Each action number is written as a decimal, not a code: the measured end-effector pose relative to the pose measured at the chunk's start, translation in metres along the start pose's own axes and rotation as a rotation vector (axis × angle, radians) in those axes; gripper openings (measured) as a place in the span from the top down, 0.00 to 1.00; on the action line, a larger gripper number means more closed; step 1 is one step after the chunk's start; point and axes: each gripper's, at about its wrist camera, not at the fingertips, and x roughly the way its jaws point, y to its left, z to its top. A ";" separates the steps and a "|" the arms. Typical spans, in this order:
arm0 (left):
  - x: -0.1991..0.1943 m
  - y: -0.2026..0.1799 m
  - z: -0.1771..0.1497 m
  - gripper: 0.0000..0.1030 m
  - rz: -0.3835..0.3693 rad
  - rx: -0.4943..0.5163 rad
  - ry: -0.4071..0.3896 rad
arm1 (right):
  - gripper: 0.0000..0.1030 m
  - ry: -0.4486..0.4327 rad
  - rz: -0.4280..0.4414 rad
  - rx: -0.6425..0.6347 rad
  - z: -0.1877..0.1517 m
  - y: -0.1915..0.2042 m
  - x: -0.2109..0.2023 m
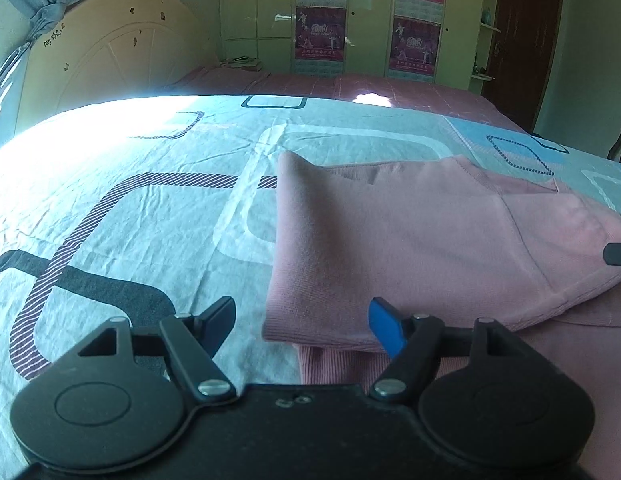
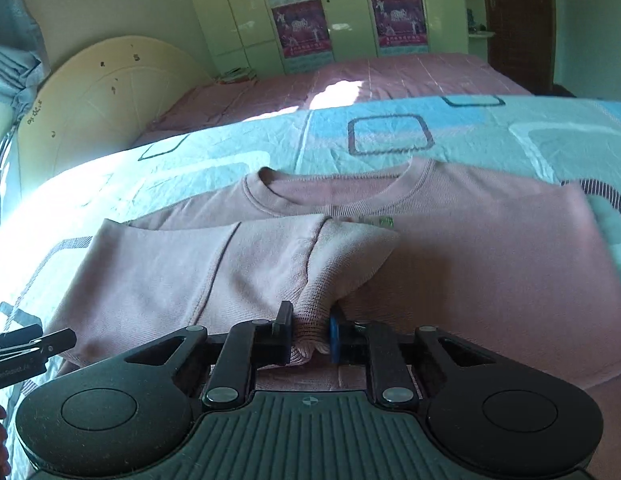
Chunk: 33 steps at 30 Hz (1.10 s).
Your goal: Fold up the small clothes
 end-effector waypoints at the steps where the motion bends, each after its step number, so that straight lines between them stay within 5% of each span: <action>1: 0.002 0.000 -0.001 0.28 0.001 -0.005 0.006 | 0.84 -0.021 -0.018 -0.031 0.003 0.000 -0.005; 9: 0.016 -0.007 0.000 0.29 -0.066 -0.062 0.041 | 0.84 -0.023 -0.132 -0.067 0.002 -0.040 -0.016; 15: 0.027 -0.012 -0.001 0.67 -0.117 -0.063 0.065 | 0.81 0.060 -0.053 0.105 -0.011 -0.075 -0.001; 16: 0.026 -0.012 -0.001 0.74 -0.119 -0.063 0.065 | 0.69 0.064 -0.047 0.119 -0.012 -0.078 -0.002; 19: 0.025 -0.008 -0.001 0.84 -0.130 -0.081 0.063 | 0.55 0.048 -0.041 0.173 -0.013 -0.090 -0.013; 25: 0.025 -0.005 -0.004 0.85 -0.115 -0.100 0.047 | 0.55 0.110 0.013 0.277 -0.025 -0.097 -0.010; 26: 0.024 -0.006 -0.005 0.85 -0.111 -0.103 0.045 | 0.58 0.107 -0.002 0.271 -0.026 -0.095 -0.009; 28: 0.025 -0.007 -0.005 0.85 -0.105 -0.089 0.042 | 0.80 0.100 0.023 0.303 -0.026 -0.095 -0.009; 33: 0.024 -0.010 -0.004 0.85 -0.097 -0.054 0.044 | 0.81 0.008 -0.056 0.278 -0.020 -0.094 -0.024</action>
